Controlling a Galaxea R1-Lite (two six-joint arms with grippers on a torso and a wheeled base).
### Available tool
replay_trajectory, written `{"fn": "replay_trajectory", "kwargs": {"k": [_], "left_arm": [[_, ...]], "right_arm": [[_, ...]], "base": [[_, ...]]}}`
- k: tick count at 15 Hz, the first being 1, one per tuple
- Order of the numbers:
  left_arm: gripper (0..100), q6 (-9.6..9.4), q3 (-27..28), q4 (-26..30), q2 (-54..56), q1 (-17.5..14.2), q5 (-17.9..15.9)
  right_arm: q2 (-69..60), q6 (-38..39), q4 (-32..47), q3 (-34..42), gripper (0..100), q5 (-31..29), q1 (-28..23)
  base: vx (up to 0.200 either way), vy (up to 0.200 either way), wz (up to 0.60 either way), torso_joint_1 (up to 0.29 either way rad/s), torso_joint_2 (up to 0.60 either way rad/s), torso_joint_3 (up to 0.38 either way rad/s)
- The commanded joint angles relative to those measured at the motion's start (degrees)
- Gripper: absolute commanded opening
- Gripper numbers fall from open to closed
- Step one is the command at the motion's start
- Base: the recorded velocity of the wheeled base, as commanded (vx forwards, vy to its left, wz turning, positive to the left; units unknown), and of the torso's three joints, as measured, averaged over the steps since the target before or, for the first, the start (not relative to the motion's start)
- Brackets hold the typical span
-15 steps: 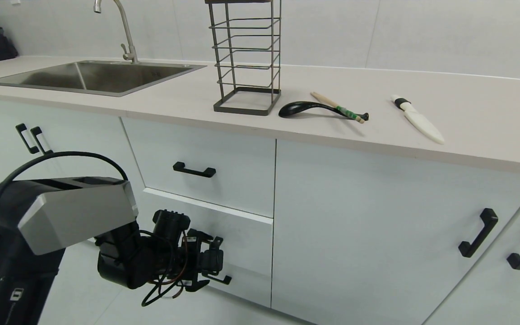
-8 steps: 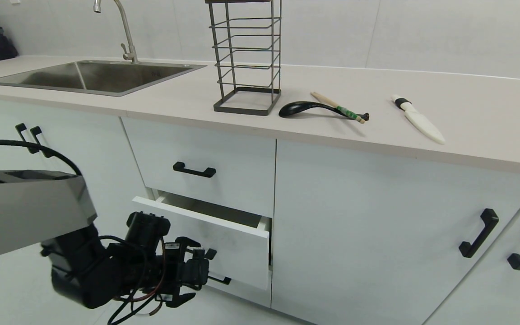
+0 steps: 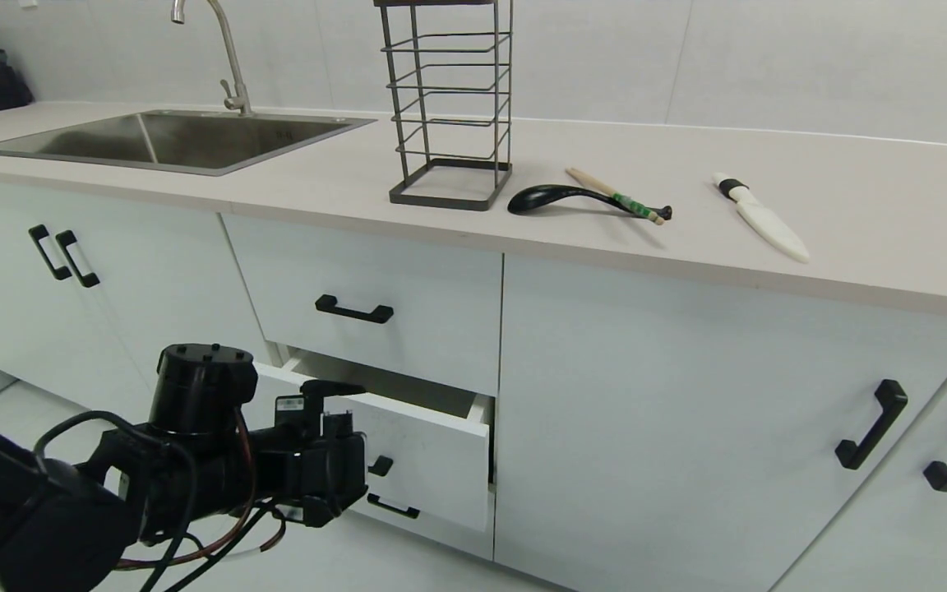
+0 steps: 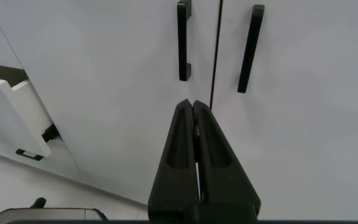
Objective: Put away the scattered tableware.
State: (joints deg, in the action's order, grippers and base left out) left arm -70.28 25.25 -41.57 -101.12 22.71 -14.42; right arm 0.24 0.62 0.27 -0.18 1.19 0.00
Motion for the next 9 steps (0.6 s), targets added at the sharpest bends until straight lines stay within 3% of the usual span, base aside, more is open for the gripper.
{"fn": "replay_trajectory", "kwargs": {"k": [1, 3, 9], "left_arm": [[100, 0.05, 3.8, -0.4, -3.8, 0.7, 0.1], [100, 0.05, 7.4, -0.5, -8.6, 0.5, 0.1], [100, -0.03, 11.0, -0.8, -15.5, 0.0, 0.1]], "right_arm": [[0.0, 0.0, 0.0, 0.0, 0, 0.0, 0.0], [0.0, 0.0, 0.0, 0.0, 0, 0.0, 0.0], [0.0, 0.0, 0.0, 0.0, 0, 0.0, 0.0]], "base": [[0.0, 0.0, 0.0, 0.0, 0.0, 0.0], [0.0, 0.0, 0.0, 0.0, 0.0, 0.0], [0.0, 0.0, 0.0, 0.0, 0.0, 0.0]]}}
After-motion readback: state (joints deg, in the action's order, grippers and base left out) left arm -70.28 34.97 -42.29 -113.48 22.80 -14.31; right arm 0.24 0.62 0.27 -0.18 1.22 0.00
